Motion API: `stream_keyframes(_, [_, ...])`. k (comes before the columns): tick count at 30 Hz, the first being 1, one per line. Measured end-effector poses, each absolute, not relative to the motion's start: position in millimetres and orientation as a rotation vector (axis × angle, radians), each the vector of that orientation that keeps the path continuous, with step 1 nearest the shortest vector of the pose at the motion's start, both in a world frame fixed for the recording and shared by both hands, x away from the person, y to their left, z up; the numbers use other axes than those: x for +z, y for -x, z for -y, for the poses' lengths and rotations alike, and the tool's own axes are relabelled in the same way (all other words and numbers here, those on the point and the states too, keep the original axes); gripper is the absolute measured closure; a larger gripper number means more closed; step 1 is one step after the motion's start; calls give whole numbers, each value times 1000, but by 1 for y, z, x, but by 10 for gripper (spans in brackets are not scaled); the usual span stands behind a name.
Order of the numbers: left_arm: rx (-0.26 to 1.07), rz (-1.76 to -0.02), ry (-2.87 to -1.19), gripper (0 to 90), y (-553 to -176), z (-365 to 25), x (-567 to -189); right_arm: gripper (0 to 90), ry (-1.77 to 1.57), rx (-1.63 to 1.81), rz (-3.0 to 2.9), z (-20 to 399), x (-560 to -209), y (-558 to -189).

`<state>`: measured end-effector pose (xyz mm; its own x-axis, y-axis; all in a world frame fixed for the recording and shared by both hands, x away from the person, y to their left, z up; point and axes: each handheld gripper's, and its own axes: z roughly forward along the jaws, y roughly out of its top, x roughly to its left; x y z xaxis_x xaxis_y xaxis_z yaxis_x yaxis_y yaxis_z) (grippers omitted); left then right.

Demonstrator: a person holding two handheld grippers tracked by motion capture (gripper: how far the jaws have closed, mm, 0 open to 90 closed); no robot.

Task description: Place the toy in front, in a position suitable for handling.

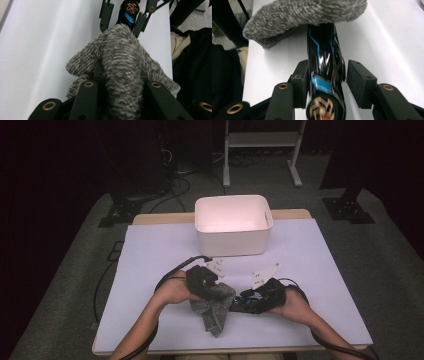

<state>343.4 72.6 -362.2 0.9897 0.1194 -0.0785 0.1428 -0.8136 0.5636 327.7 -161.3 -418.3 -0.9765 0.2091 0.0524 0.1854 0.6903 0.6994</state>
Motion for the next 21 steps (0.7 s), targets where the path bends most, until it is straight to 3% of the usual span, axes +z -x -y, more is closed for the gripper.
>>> stream_keyframes(14, [-37,-257,-2488,726,-345,-109,-358,508,-209,892,-2997,106,-412,-339])
stream_keyframes(21, [-58,-288,-2481,726,-345,-116,-366,556,-172,820,-2991,97,-418,-340])
